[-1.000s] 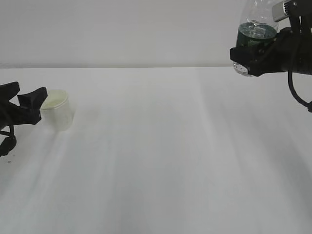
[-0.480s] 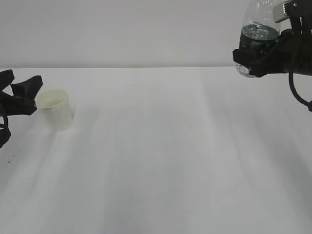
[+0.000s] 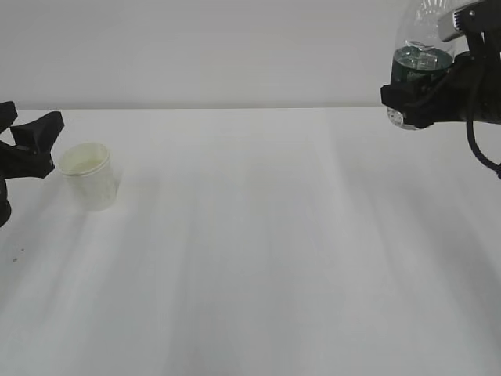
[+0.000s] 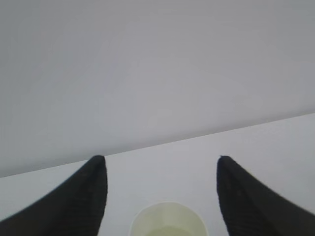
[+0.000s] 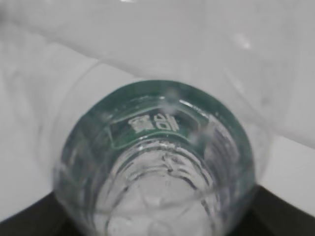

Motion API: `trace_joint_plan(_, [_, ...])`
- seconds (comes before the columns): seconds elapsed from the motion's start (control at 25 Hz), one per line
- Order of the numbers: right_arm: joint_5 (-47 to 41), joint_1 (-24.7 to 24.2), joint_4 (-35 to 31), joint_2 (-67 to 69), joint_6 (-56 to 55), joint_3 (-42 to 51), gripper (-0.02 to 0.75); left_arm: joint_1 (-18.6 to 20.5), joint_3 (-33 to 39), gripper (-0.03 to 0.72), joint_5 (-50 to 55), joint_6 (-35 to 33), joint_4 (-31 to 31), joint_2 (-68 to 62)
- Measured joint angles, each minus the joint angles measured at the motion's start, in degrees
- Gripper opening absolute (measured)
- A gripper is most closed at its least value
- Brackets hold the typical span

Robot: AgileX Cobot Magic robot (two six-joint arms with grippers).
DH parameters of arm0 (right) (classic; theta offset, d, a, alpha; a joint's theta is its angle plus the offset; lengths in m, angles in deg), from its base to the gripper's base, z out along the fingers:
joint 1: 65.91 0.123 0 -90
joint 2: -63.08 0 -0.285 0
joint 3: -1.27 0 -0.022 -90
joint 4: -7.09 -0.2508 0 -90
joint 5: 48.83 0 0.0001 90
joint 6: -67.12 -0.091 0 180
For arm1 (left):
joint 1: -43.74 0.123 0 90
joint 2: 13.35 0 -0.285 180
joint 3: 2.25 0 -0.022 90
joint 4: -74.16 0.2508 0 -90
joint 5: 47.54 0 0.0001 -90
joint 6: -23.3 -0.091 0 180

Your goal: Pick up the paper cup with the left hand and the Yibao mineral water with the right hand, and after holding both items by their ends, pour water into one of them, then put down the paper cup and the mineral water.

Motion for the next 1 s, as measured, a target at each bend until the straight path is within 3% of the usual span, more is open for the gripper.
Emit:
trace_joint_plan(0.6, [-1.7,0.0,-0.7,3.7,0.8,0.0,0.462,0.0,0.0,0.498,0.0,0.0,0.3,0.0])
trace_joint_plan(1.0, [-0.4,0.0,-6.1,6.2,3.8,0.0,0.462,0.0,0.0,0.509,0.0,0.0,1.5,0.0])
